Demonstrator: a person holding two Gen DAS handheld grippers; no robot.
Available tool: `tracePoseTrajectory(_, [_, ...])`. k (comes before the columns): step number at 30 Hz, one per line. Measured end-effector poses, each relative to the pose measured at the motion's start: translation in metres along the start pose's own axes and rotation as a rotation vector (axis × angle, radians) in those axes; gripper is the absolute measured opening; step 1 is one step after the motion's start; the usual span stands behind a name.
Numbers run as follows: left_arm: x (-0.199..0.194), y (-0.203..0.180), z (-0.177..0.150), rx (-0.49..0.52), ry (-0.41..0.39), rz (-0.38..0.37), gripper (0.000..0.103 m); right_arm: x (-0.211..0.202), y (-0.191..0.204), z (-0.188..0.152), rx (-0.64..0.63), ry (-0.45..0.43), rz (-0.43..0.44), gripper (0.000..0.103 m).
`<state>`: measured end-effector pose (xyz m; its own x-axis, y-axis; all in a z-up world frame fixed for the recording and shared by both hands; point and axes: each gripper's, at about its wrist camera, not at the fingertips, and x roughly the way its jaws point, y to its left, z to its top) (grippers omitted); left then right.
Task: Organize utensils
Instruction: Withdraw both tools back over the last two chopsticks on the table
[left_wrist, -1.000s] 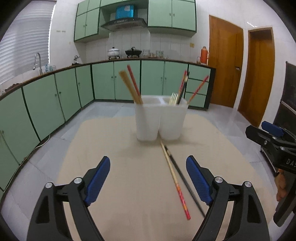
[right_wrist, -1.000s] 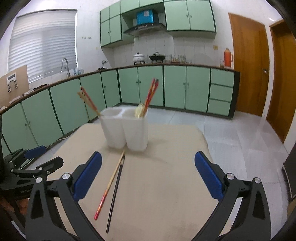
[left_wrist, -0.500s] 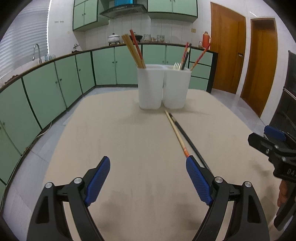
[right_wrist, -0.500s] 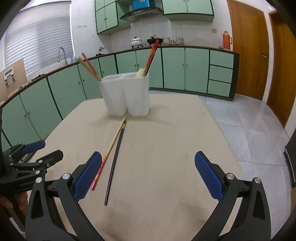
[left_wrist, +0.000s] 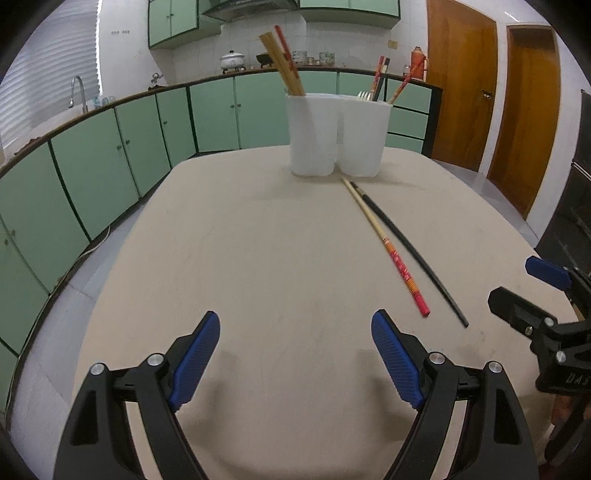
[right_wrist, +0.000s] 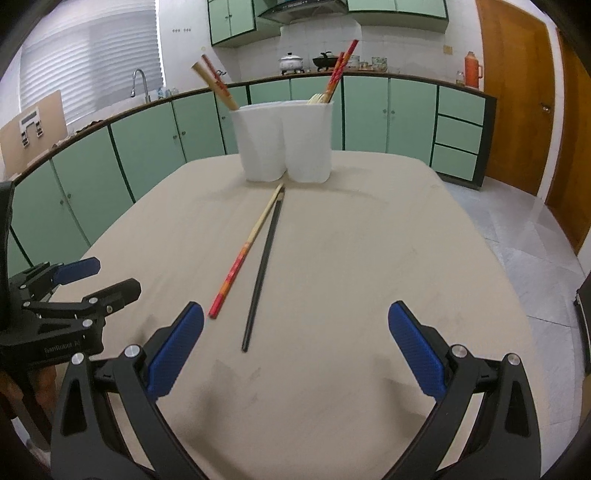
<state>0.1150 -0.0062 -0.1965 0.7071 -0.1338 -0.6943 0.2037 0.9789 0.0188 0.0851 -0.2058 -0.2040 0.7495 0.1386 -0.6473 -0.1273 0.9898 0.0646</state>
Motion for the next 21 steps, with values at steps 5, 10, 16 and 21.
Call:
tracePoseTrajectory(5, [-0.003, 0.004, -0.003, -0.015, 0.005, 0.002, 0.082, 0.008, 0.012, -0.007, -0.022, 0.039, 0.011, 0.08])
tracePoseTrajectory(10, [-0.003, 0.007, -0.003, -0.028, -0.002, -0.002, 0.082, 0.015, 0.017, -0.011, -0.03, 0.079, 0.016, 0.059])
tracePoseTrajectory(16, [-0.003, 0.01, -0.005, -0.048, 0.001, -0.012, 0.083, 0.02, 0.021, -0.013, -0.043, 0.108, 0.012, 0.037])
tracePoseTrajectory(21, [-0.002, 0.01, -0.004, -0.055, -0.001, -0.02, 0.083, 0.021, 0.024, -0.013, -0.057, 0.106, 0.011, 0.027])
